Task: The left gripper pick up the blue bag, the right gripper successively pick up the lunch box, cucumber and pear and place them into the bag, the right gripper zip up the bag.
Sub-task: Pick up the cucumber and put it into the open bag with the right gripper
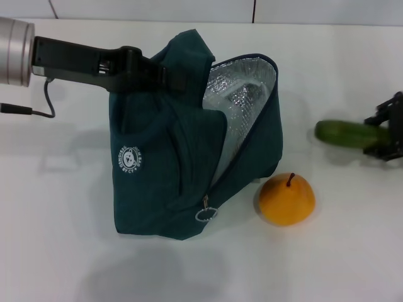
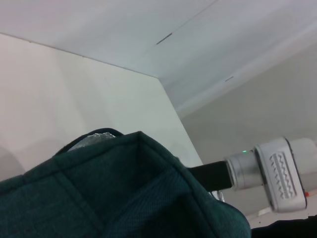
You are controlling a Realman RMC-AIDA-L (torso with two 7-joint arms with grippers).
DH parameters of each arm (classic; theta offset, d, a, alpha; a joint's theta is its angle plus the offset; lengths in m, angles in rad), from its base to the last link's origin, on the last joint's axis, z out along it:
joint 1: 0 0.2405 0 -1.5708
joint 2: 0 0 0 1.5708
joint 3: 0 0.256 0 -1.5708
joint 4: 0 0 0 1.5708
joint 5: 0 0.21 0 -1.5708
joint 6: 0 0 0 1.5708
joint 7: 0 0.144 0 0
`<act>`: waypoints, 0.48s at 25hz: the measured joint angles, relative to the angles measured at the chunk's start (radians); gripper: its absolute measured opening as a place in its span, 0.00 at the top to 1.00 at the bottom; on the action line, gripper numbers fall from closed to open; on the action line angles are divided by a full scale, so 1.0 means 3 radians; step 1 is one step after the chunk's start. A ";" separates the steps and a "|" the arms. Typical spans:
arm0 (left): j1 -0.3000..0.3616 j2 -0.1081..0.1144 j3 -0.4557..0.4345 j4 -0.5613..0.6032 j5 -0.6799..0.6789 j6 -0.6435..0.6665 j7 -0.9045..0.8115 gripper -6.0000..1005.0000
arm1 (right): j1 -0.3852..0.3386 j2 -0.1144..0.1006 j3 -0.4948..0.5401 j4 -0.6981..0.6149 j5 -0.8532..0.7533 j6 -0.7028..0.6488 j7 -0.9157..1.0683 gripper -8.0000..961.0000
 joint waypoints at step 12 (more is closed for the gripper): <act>-0.0020 -0.0004 -0.0002 -0.0009 -0.0002 -0.0010 0.0031 0.96 | -0.0045 -0.0035 0.1086 -0.0118 0.0437 -0.0227 0.0394 0.44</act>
